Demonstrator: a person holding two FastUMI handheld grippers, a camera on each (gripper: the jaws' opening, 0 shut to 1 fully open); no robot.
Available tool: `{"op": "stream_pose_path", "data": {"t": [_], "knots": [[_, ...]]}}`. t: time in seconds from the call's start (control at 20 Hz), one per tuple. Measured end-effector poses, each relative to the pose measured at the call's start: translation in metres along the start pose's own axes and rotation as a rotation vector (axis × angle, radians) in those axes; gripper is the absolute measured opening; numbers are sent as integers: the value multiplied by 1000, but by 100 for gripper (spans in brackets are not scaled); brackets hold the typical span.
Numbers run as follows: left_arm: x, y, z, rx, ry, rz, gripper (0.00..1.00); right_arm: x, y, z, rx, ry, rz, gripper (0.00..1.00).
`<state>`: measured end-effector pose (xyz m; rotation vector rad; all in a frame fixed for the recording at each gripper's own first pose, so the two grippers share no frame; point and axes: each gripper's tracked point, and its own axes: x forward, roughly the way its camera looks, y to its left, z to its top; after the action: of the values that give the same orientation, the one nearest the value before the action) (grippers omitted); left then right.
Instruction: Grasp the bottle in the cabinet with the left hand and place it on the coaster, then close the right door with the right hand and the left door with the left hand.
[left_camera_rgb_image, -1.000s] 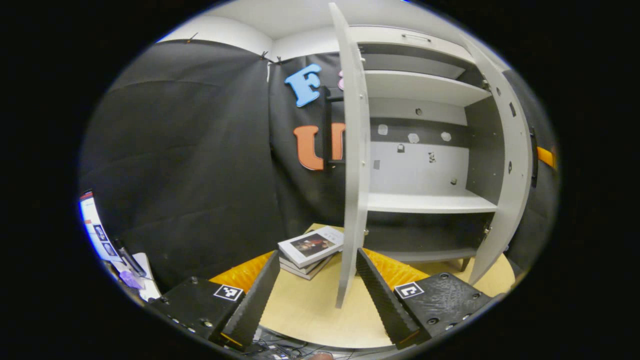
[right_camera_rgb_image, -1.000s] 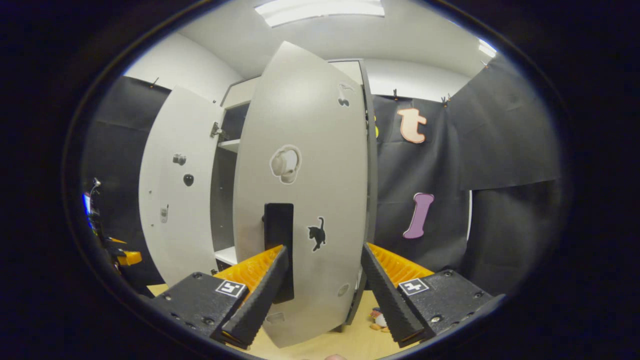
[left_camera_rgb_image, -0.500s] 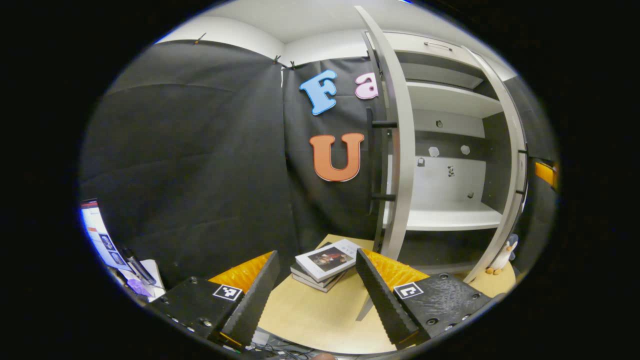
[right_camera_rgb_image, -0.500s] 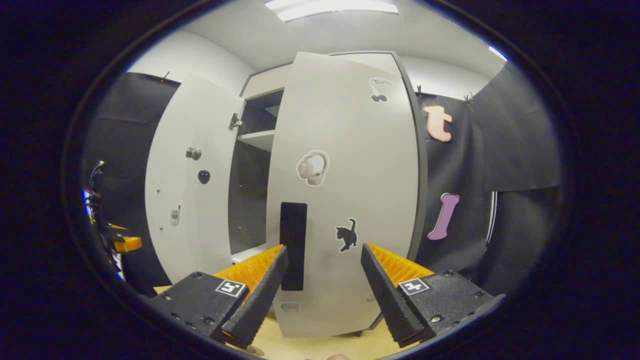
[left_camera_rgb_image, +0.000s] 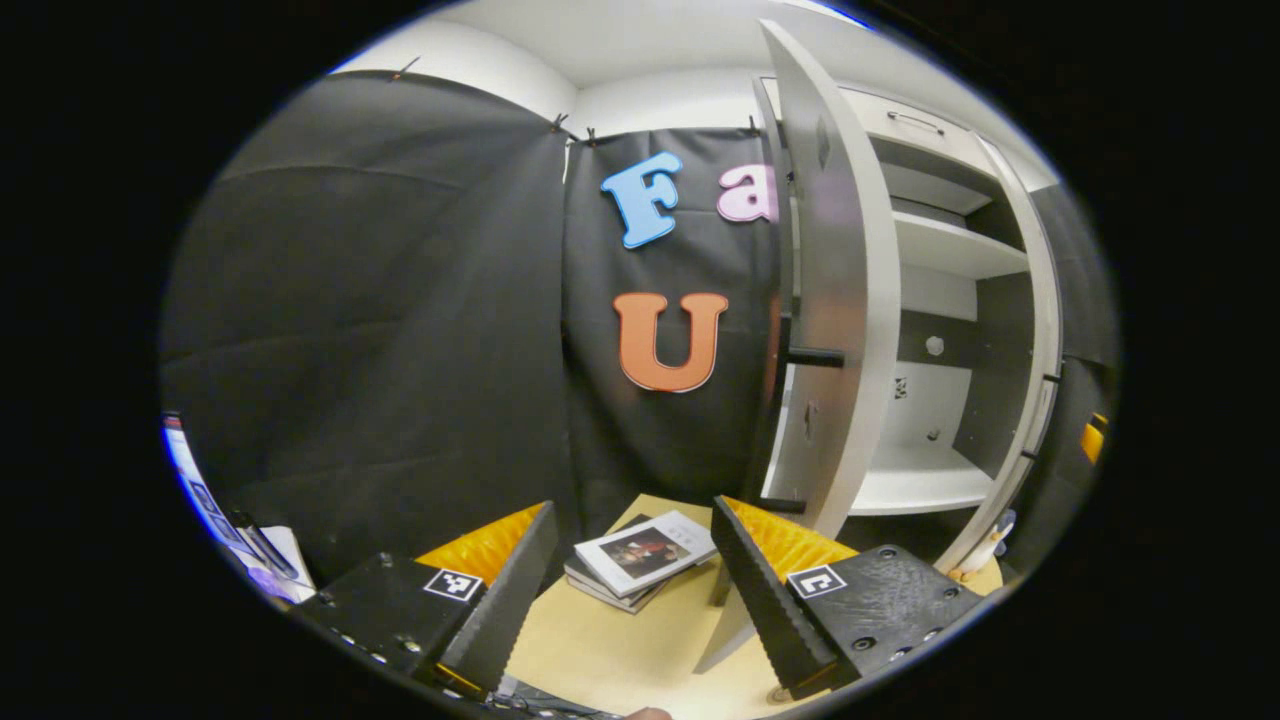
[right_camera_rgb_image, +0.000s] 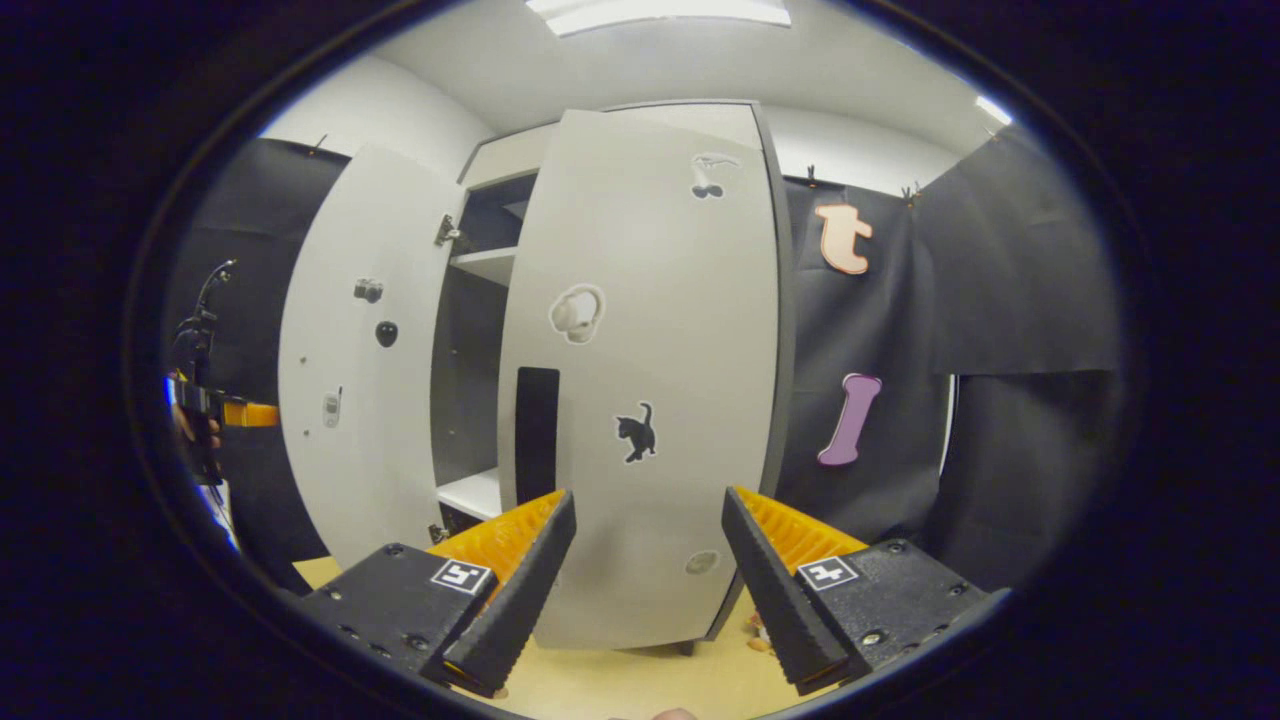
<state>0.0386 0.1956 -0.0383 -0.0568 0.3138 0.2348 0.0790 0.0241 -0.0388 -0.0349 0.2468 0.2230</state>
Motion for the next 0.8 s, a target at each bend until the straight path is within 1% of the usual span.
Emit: {"op": "stream_pose_path", "data": {"t": [0.05,0.1,0.25,0.35,0.4,0.45,0.5,0.55,0.6,0.65,0.7,0.75,0.8], "knots": [[1,-2,7,-2,-3,-3,95,-3,-5,-3,7,5,-7,94],[1,-2,13,-1,-16,-1,100,-5,-9,-5,9,11,-17,96],[5,2,31,6,-49,7,100,-14,-24,-9,16,13,-37,96],[7,-1,35,5,-53,3,91,-18,-33,-12,31,18,-46,96],[10,-3,37,9,-51,-5,100,-21,-37,-14,40,21,-51,96],[11,-5,39,16,-52,-10,91,-24,-42,-16,46,24,-61,96],[11,-9,41,22,-50,-17,100,-26,-48,-17,48,23,-71,96],[11,-11,42,29,-50,-10,91,-28,-52,-18,49,23,-82,96],[12,-8,43,33,-53,-7,95,-30,-57,-19,49,22,-93,96],[12,-10,43,29,-54,-12,99,-32,-61,-20,52,20,-100,94],[14,-10,43,24,-54,-21,89,-34,-65,-22,59,21,-104,94],[16,-12,42,18,-53,-37,89,-36,-67,-24,75,20,-100,94],[15,-14,41,11,-44,-50,89,-36,-70,-29,95,28,-101,96]]}}
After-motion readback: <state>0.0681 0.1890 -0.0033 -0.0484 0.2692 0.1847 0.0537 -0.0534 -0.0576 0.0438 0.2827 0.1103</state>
